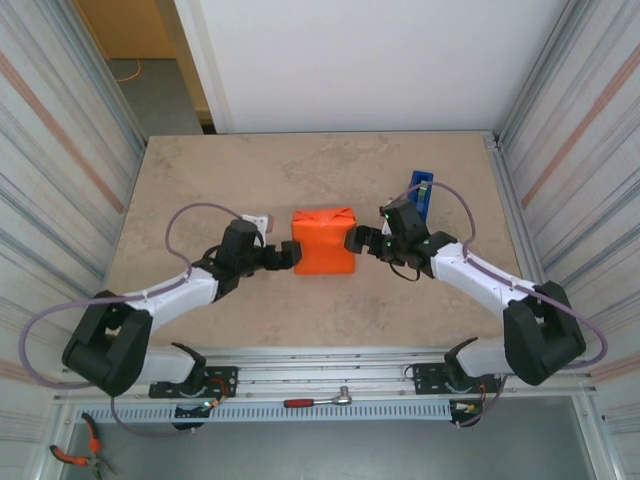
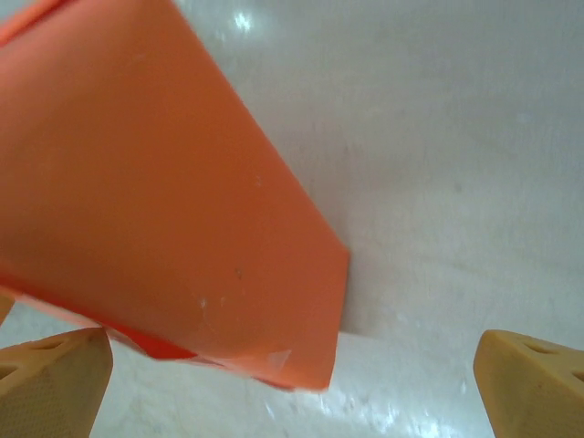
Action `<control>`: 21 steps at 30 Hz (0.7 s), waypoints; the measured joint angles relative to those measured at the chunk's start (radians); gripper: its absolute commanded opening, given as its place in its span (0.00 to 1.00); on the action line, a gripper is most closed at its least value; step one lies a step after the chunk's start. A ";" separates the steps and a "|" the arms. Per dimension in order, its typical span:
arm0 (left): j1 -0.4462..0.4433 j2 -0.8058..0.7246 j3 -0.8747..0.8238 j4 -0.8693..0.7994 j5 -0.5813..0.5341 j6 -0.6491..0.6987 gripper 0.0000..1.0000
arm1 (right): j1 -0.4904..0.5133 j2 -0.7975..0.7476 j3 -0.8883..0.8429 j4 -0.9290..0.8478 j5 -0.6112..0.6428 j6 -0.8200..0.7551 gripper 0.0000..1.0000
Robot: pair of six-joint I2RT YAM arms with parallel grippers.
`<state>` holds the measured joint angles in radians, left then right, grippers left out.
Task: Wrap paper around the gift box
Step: Lay the gift box flat at the center of the table.
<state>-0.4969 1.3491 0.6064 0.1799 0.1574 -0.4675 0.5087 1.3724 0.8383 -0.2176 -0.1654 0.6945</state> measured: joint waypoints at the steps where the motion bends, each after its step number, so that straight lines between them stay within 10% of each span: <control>1: 0.011 0.024 0.025 0.002 0.009 0.002 0.99 | -0.010 0.020 0.019 0.007 -0.006 0.000 0.99; 21: 0.131 0.056 0.220 -0.079 0.059 0.116 0.99 | -0.208 -0.030 0.033 0.003 -0.040 0.000 0.98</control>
<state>-0.3656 1.4048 0.8268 0.1005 0.2161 -0.3519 0.3008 1.3426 0.8711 -0.2146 -0.2050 0.6941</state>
